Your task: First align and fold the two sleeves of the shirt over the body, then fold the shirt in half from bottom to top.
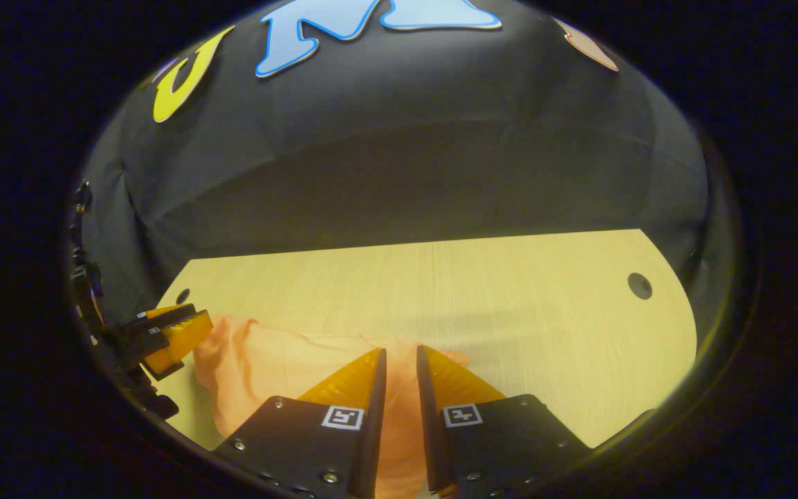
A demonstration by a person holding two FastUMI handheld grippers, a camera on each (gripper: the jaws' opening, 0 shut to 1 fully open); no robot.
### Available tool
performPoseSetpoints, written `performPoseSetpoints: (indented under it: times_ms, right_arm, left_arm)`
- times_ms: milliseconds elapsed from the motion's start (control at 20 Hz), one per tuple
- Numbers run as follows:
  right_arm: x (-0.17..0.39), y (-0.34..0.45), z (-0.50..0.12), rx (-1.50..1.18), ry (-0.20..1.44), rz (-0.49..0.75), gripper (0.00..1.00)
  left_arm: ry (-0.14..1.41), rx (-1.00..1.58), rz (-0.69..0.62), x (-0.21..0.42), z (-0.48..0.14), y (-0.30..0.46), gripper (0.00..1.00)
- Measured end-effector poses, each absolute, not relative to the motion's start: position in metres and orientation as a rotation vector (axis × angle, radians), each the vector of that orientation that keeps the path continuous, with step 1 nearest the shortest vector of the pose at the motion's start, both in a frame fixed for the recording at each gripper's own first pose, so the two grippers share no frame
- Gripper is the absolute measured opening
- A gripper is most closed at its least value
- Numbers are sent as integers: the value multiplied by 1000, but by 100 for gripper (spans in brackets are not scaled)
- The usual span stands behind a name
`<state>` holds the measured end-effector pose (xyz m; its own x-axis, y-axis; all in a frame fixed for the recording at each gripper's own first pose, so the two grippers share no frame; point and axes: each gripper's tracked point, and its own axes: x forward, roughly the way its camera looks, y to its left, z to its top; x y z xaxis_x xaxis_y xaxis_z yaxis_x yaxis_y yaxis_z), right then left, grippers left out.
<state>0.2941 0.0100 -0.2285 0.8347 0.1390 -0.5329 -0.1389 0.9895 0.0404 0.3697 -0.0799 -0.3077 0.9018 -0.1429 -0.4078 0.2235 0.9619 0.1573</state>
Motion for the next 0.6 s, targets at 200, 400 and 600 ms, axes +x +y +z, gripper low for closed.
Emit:
performPoseSetpoints:
  times_ms: [200, 400, 600]
  right_arm:
    - [260, 17, -196, 0, 529, 158, 28]
    - [217, 29, -174, -32, 513, 180, 28]
    - [169, 39, -163, -43, 500, 205, 27]
  left_arm:
    - [394, 176, -210, 329, -278, -84, 53]
    - [385, 161, -224, 279, -260, -86, 53]
    - [388, 136, -234, 227, -250, -84, 47]
